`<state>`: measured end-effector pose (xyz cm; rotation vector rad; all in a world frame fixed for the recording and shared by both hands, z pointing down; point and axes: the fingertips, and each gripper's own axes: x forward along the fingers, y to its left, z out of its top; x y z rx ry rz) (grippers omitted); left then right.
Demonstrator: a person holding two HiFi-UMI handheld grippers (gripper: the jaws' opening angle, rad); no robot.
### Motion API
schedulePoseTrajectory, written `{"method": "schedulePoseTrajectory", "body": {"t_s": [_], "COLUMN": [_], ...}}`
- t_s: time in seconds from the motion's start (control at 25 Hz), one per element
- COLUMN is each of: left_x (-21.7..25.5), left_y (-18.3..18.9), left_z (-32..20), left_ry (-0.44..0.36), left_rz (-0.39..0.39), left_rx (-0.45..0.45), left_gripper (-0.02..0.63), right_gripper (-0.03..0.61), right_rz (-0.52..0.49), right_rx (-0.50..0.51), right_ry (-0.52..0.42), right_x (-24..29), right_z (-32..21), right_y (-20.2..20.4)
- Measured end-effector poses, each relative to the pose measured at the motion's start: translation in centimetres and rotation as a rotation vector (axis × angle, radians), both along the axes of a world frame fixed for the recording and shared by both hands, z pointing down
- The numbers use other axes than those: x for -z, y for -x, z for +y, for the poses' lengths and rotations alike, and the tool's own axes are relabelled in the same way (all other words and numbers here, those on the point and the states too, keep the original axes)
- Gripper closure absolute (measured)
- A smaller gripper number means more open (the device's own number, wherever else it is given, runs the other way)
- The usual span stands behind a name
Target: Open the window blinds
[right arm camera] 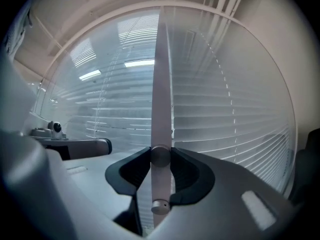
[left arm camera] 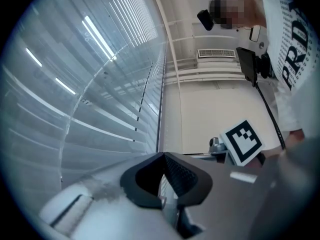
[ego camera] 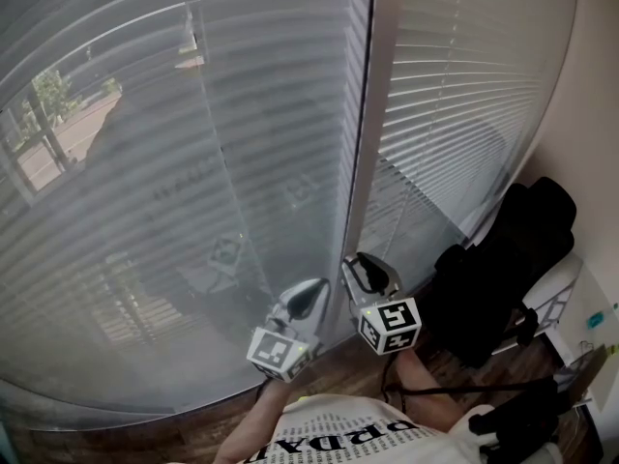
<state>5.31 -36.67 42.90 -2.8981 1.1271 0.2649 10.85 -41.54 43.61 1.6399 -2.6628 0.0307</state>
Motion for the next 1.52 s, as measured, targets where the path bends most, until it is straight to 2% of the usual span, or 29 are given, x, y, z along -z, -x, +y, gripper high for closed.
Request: {"method": "schedulePoseTrajectory", "body": {"t_s": [0.12, 0.2, 0.32, 0.56, 0.84, 1.0, 1.2, 1.28, 1.4, 1.52], "left_x": [0.3, 0.2, 0.3, 0.3, 0.1, 0.0, 0.3, 0.7, -0.3, -0.1], "left_y": [-0.2, 0.0, 0.1, 0.4, 0.2, 0.3, 0.3, 0.2, 0.3, 0.4], "left_z": [0.1, 0.2, 0.3, 0.0, 0.1, 0.0, -0.1, 0.0, -0.1, -0.2], "left_ry": [-0.004, -0.005, -0.011, -0.011, -0.007, -0.005, -0.009, -0.003, 0.016, 0.013], "left_rz": [0.018, 0.007, 0.013, 0.005, -0.01, -0.01, 0.007, 0.03, -0.011, -0.006], "left_rx": [-0.007, -0.002, -0.002, 0.005, -0.002, -0.001, 0.0, -0.001, 0.007, 0.016], "left_gripper": [0.621, 0.621, 0.621, 0.621, 0.621, 0.621, 0.621, 0.621, 0.621, 0.621], "right_gripper": [0.445, 0.445, 0.442, 0.426, 0.431, 0.443, 0.445, 0.445, 0.445, 0.445], "right_rz": [0.012, 0.056, 0.2, 0.59, 0.744, 0.765, 0.732, 0.698, 0.638, 0.543], "right_rx": [-0.003, -0.01, -0.012, 0.007, -0.006, -0.006, -0.008, -0.012, -0.016, -0.013], "right_ry": [-0.014, -0.036, -0.109, -0.245, -0.23, -0.246, -0.242, -0.233, -0.215, -0.187], "right_x": [0.0, 0.0, 0.7, 1.3, -0.1, -0.3, -0.2, -0.2, -0.1, -0.1], "right_z": [0.0, 0.2, 0.7, 1.3, 0.6, 0.6, 0.5, 0.5, 0.6, 0.5], "right_y": [0.0, 0.1, 0.4, 1.6, 1.4, 1.4, 1.3, 1.3, 1.2, 1.1]}}
